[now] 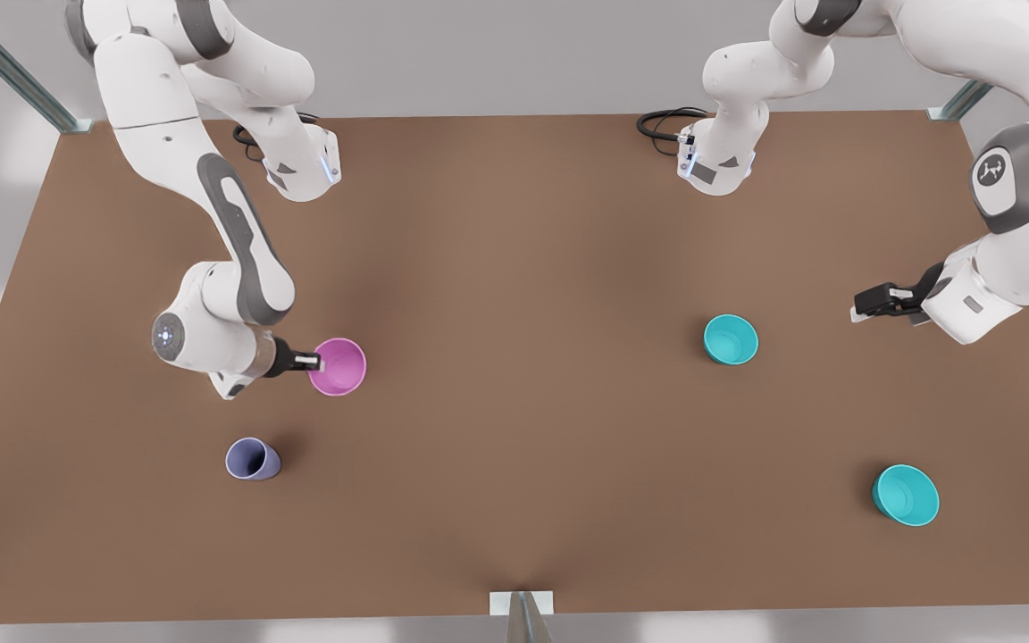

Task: Stack the blue bowl on the pink bowl

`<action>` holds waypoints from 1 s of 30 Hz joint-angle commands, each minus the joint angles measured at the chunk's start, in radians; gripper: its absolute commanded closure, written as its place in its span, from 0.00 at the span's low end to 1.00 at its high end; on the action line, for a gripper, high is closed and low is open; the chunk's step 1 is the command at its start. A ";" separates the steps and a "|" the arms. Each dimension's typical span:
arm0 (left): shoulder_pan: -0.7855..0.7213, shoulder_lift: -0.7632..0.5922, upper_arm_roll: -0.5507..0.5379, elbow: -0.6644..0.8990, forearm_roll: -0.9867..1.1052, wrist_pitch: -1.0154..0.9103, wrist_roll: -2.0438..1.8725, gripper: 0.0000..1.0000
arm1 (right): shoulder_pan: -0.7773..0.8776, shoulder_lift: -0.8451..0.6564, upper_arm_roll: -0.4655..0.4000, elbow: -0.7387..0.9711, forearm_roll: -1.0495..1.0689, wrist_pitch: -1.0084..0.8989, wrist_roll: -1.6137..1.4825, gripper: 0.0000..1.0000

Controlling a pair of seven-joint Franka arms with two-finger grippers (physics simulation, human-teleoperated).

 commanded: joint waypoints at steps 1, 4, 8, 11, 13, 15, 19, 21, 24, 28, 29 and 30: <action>0.000 -0.001 0.000 0.000 0.000 0.001 0.000 0.00 | 0.097 0.059 0.004 0.097 0.079 -0.019 0.262 0.79; 0.000 -0.001 0.000 0.000 0.000 0.001 0.000 0.00 | 0.248 0.229 0.004 0.364 0.079 0.026 0.556 0.79; -0.003 0.000 0.000 0.000 0.005 0.003 0.000 0.00 | 0.430 0.487 -0.005 0.719 0.062 0.085 0.943 0.79; -0.002 0.002 0.000 0.002 0.007 0.003 0.000 0.00 | 0.481 0.571 -0.008 0.768 0.010 0.135 1.005 0.79; -0.002 0.001 -0.002 0.002 0.005 0.003 0.000 0.00 | 0.510 0.599 -0.022 0.768 -0.007 0.136 1.005 0.79; -0.002 0.001 -0.002 0.002 0.004 0.003 0.000 0.00 | 0.512 0.607 -0.025 0.768 -0.024 0.138 1.005 0.79; -0.002 -0.003 -0.002 0.002 -0.001 -0.002 0.000 0.00 | 0.512 0.603 -0.028 0.768 -0.024 0.139 1.006 0.00; 0.003 -0.004 0.001 0.008 -0.010 0.004 0.002 0.00 | 0.510 0.577 -0.028 0.766 -0.019 0.136 1.005 0.00; -0.055 0.016 -0.009 0.000 0.011 0.020 -0.058 0.00 | 0.455 0.447 -0.026 0.745 -0.016 -0.003 1.003 0.00; -0.063 0.085 0.014 -0.286 -0.064 0.105 -0.016 0.00 | 0.145 0.372 -0.028 0.746 -0.279 -0.610 0.514 0.00; -0.074 0.088 0.012 -0.407 -0.075 0.246 0.070 0.00 | 0.066 0.361 -0.026 0.765 -0.342 -0.728 0.366 0.00; -0.057 0.089 0.017 -0.527 -0.130 0.366 0.239 0.00 | -0.077 0.358 -0.028 0.861 -0.352 -0.878 0.134 0.00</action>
